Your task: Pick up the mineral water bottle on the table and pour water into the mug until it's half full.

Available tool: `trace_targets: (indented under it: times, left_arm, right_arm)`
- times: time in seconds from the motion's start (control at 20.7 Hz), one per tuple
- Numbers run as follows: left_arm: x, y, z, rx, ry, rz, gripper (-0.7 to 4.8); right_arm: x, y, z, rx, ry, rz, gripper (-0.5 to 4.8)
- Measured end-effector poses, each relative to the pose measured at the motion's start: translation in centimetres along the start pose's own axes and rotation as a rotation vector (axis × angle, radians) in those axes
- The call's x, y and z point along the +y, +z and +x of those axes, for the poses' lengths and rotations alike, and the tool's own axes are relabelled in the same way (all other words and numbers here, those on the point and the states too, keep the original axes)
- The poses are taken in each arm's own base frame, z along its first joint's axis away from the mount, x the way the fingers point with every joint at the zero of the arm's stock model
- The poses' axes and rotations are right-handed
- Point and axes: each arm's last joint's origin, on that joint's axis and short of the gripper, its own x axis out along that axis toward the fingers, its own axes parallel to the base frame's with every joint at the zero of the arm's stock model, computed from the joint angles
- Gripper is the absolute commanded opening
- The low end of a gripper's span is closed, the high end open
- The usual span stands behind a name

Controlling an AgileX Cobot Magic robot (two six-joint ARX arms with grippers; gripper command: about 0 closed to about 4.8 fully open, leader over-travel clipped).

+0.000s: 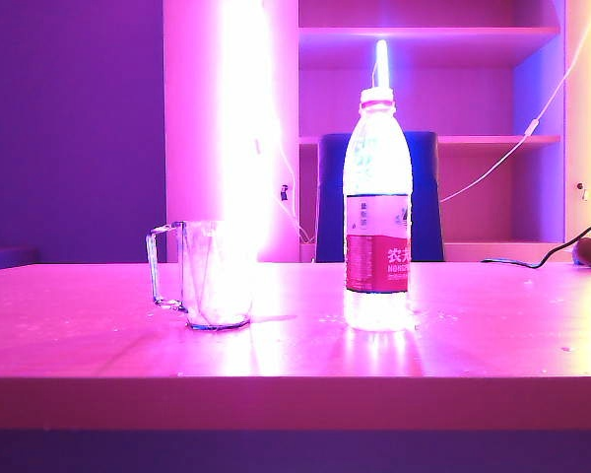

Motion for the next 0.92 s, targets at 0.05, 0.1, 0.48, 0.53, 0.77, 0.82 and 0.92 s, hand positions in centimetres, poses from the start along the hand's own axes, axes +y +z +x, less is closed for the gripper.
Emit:
trace_targets:
  times: [0.05, 0.1, 0.48, 0.53, 0.77, 0.82, 0.92]
  left_arm:
    - [0.3, -0.1, 0.4, 0.023, -0.001, -0.014, -0.04]
    - [0.4, -0.2, 0.7, 0.037, -0.017, -0.021, -0.04]
    - [0.3, -0.2, 0.7, 0.036, -0.045, -0.038, -0.04]
    - [0.3, -0.2, 0.7, 0.033, -0.045, -0.051, -0.05]
    - [0.2, -0.2, 0.6, 0.034, -0.051, -0.059, -0.05]
    - [0.2, -0.2, 0.7, 0.034, -0.054, -0.057, -0.05]
    - [0.2, -0.2, 0.7, 0.035, -0.054, -0.058, -0.05]
  right_arm:
    - [-0.8, -0.9, 2.0, 0.038, 0.005, 0.016, 3.39]
    - [-1.5, -1.9, 4.1, 0.064, 0.022, 0.024, 3.4]
    - [-4.0, -11.7, 16.4, 0.173, 0.09, 0.047, 4.5]
    - [-4.0, -12.7, 17.2, 0.167, 0.102, 0.043, 4.65]
    - [-3.3, -15.4, 19.3, 0.139, 0.155, 0.027, 4.79]
    - [-3.3, -15.8, 19.9, 0.145, 0.156, 0.028, 4.79]
    - [-3.3, -16.0, 20.8, 0.133, 0.157, 0.022, 4.79]
